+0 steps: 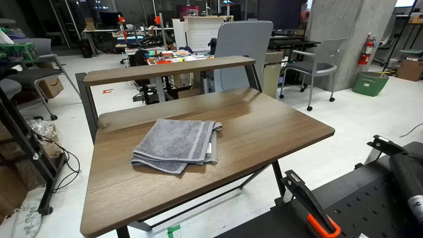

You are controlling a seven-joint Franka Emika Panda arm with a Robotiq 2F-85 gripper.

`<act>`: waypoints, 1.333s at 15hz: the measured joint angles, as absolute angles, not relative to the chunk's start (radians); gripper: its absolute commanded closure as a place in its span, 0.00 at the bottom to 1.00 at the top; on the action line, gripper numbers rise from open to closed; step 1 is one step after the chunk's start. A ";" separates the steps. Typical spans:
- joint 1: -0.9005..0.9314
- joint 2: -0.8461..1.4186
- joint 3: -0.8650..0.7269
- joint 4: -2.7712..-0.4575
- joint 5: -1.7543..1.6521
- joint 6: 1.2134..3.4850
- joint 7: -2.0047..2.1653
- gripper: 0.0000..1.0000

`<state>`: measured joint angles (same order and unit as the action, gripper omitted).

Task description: Move the towel to the right

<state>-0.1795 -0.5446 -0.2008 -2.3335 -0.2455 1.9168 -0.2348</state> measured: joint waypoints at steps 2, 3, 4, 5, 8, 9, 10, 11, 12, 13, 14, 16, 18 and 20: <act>-0.179 -0.545 -0.201 -2.330 -0.246 1.917 -0.234 0.00; -0.179 -0.545 -0.201 -2.329 -0.246 1.917 -0.234 0.00; -0.179 -0.545 -0.201 -2.328 -0.246 1.917 -0.234 0.00; -0.179 -0.545 -0.201 -2.328 -0.246 1.917 -0.234 0.00; -0.179 -0.545 -0.201 -2.328 -0.246 1.917 -0.234 0.00; -0.179 -0.545 -0.201 -2.328 -0.246 1.917 -0.234 0.00; -0.179 -0.545 -0.201 -2.328 -0.246 1.917 -0.234 0.00; -0.179 -0.545 -0.201 -2.328 -0.246 1.917 -0.234 0.00; -0.179 -0.545 -0.201 -2.328 -0.246 1.917 -0.234 0.00; -0.179 -0.545 -0.201 -2.328 -0.246 1.917 -0.234 0.00; -0.179 -0.545 -0.201 -2.328 -0.246 1.917 -0.234 0.00; -0.178 -0.539 -0.196 -2.333 -0.246 1.917 -0.227 0.00; -0.170 -0.516 -0.175 -2.340 -0.246 1.923 -0.213 0.00; -0.149 -0.476 -0.149 -2.345 -0.245 1.945 -0.190 0.00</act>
<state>-0.1489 -0.4761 -0.1488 -2.3452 -0.2455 1.9454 -0.1896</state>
